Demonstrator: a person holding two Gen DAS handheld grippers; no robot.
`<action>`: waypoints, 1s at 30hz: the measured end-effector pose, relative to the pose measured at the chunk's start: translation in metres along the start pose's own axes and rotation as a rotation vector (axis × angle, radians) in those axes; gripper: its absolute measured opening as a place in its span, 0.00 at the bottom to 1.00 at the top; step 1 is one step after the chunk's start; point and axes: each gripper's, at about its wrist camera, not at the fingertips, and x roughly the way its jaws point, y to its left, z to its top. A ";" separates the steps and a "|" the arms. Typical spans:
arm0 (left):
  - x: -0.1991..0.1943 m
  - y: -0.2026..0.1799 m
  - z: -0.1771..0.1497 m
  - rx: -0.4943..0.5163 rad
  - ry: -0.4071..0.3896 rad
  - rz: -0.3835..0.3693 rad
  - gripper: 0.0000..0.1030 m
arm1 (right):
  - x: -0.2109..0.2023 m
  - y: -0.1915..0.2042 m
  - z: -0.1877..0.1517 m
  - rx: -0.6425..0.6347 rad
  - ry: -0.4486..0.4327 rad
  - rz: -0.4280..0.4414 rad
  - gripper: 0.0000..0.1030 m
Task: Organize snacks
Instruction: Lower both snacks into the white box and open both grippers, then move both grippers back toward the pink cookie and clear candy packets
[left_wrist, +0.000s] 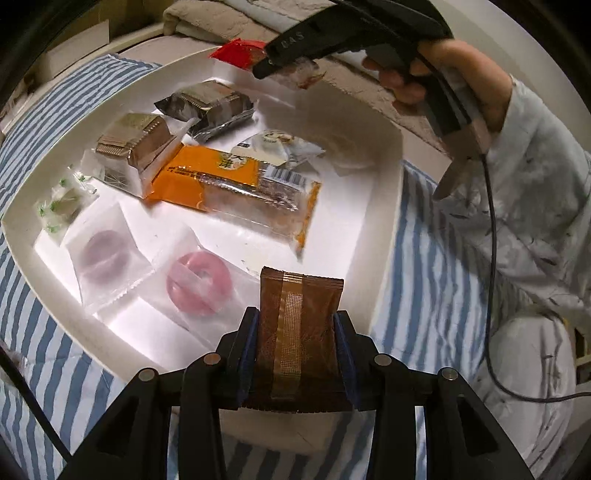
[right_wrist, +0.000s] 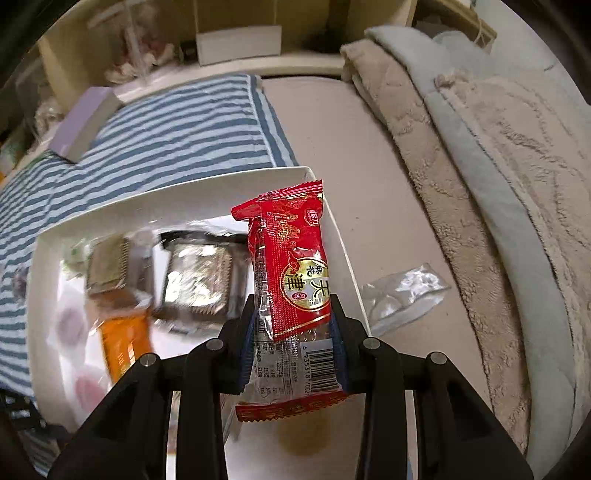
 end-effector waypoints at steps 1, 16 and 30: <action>0.001 -0.001 -0.004 -0.001 0.000 0.010 0.39 | 0.004 0.000 0.003 0.008 0.001 -0.001 0.34; -0.008 -0.003 -0.007 -0.082 -0.089 0.042 0.64 | -0.001 -0.017 -0.006 0.080 0.014 0.071 0.44; -0.047 -0.020 -0.020 -0.141 -0.170 0.077 1.00 | -0.068 -0.018 -0.050 0.114 -0.081 0.159 1.00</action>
